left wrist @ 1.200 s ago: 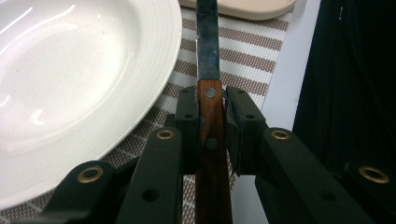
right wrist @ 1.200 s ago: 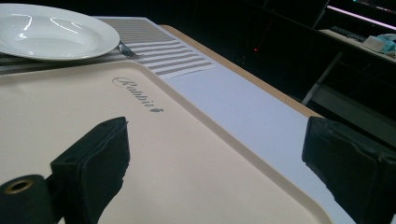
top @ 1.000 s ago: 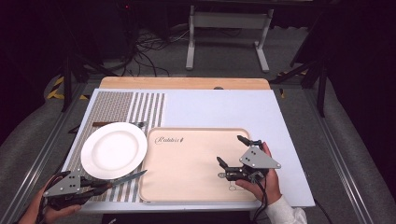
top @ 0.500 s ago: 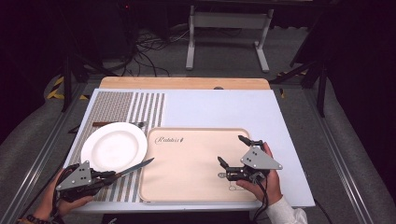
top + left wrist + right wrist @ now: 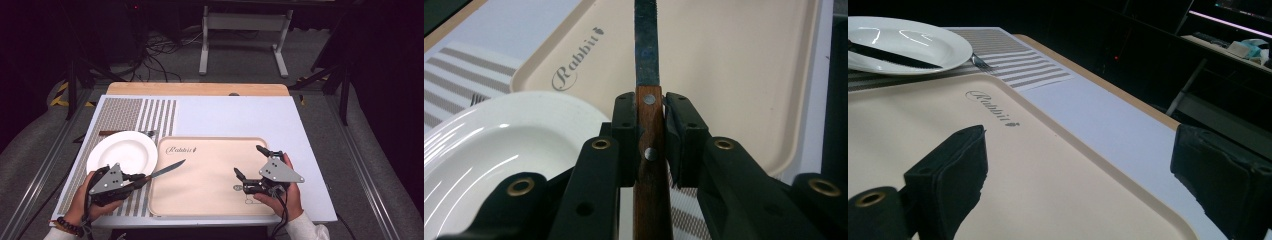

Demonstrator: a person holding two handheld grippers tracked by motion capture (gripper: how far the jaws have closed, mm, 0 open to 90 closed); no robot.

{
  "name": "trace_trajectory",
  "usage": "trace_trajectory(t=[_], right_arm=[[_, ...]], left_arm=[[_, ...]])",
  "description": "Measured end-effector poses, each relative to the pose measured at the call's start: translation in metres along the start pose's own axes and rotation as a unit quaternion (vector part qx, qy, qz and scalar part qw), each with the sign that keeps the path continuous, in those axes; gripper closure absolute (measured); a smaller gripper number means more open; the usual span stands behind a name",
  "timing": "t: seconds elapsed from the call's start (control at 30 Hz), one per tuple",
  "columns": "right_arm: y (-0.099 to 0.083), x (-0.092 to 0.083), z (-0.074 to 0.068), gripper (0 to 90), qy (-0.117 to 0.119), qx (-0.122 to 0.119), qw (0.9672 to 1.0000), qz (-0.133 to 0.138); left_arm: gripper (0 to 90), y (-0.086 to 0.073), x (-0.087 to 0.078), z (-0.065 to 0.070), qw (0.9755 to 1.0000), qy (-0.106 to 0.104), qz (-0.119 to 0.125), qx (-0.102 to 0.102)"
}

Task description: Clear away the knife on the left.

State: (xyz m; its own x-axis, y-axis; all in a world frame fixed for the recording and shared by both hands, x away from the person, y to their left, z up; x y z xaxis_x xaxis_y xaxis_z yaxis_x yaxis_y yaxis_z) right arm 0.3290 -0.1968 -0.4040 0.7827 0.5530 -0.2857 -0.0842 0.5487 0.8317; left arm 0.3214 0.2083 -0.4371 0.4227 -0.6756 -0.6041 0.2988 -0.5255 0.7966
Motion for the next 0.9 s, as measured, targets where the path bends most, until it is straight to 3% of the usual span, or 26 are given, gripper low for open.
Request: trace_trajectory(t=[0.13, 0.23, 0.43, 0.53, 0.8, 0.9], right_arm=[[-0.001, 0.0, 0.001, 9.2, 0.0, 0.007, 1.0, 0.0], [-0.001, -0.002, 0.002, 9.3, -0.002, 0.007, 1.0, 0.001], [-0.004, -0.001, 0.003, 9.3, -0.004, 0.012, 0.9999, -0.005], [-0.007, 0.0, 0.001, 9.4, -0.002, 0.011, 0.9999, -0.01], [-0.005, -0.004, 0.0, 9.4, -0.004, 0.007, 0.9999, -0.007], [-0.005, -0.004, -0.001, 9.4, -0.004, 0.003, 0.9999, -0.01]], left_arm=[[77.1, 0.01, 0.013, 0.004, 0.9999, -0.008, -0.003, 0.008], [77.1, 0.017, 0.02, 0.005, 0.9999, -0.015, 0.007, 0.001], [77.1, 0.028, 0.039, 0.009, 0.9999, -0.015, -0.003, 0.002], [77.1, 0.032, 0.049, 0.013, 0.9997, -0.015, -0.016, 0.008], [77.1, 0.038, 0.068, 0.02, 0.9992, -0.023, -0.034, 0.003], [77.1, 0.037, 0.075, 0.025, 0.9982, -0.024, -0.053, 0.011]])
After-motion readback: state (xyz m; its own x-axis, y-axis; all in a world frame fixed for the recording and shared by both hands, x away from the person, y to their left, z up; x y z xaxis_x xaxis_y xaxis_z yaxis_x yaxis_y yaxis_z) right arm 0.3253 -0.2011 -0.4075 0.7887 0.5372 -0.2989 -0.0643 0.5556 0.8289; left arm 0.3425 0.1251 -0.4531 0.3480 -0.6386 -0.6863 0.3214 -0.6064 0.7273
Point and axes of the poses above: each handheld gripper's, and its own axes: x roughly forward along the jaws, y roughly out of its top, z roughly to its right, the point moved 3 cm from there along x, roughly forward along the jaws, and after that the axes turned 12 degrees about -x, right-handed, at the moved point
